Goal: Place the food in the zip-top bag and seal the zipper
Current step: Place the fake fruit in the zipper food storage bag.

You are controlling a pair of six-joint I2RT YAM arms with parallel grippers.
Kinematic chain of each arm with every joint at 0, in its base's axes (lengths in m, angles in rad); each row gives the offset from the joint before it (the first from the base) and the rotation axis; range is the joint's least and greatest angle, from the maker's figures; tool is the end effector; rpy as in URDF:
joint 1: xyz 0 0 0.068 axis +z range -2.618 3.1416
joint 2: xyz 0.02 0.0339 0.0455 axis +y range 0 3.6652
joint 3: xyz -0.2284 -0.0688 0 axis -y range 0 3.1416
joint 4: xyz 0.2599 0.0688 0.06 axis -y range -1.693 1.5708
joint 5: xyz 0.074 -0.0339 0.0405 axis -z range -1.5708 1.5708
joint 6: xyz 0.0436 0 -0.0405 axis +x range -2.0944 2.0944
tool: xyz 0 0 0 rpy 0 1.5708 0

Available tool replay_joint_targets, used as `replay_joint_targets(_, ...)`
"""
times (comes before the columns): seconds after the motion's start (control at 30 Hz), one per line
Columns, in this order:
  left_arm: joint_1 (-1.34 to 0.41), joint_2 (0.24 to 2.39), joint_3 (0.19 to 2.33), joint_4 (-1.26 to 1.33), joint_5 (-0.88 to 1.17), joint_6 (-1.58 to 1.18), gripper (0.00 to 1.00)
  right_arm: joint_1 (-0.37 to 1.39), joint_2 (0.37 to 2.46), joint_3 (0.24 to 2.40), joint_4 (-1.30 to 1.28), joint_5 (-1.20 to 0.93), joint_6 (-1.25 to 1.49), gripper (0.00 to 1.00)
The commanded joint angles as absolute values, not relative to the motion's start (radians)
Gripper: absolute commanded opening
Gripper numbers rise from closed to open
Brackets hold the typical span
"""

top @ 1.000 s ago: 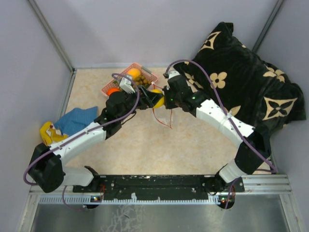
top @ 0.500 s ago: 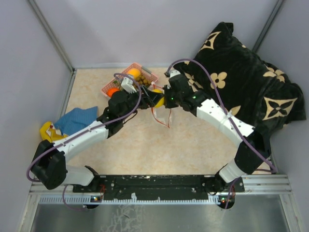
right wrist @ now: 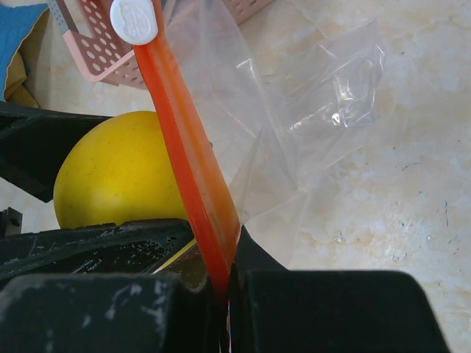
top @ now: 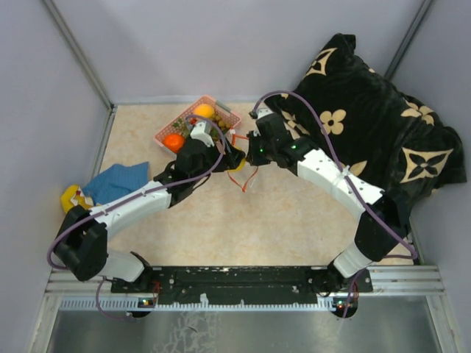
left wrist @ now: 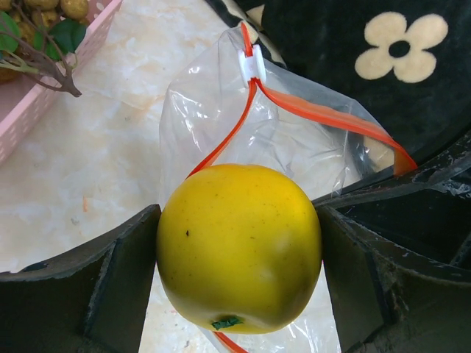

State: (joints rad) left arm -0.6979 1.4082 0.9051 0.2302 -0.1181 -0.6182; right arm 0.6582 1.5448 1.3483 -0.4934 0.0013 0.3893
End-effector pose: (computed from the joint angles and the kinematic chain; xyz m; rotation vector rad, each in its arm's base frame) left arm 0.2735 -0.2227 0.2345 -0.0095 1.9203 -0.8002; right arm 0.2938 0.2271 0.2751 -0.3105 2.3005 0.5459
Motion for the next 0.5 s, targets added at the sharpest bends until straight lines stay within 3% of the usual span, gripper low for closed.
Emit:
replay_joint_targets(0.0,-0.718,1.422,0.965,0.216,-0.136,-0.57,0.72,0.66,1.549,1.406,-0.428,-0.027,0.402,0.0)
replay_joint_targets(0.2,-0.73,1.424,1.012,0.182,-0.118,-0.569,0.8,0.654,1.555,1.401,-0.42,-0.022,0.408,0.0)
replay_joint_targets(0.47,-0.754,1.425,1.011,0.241,-0.072,-0.514,0.78,0.629,1.555,1.37,-0.369,-0.104,0.447,0.0)
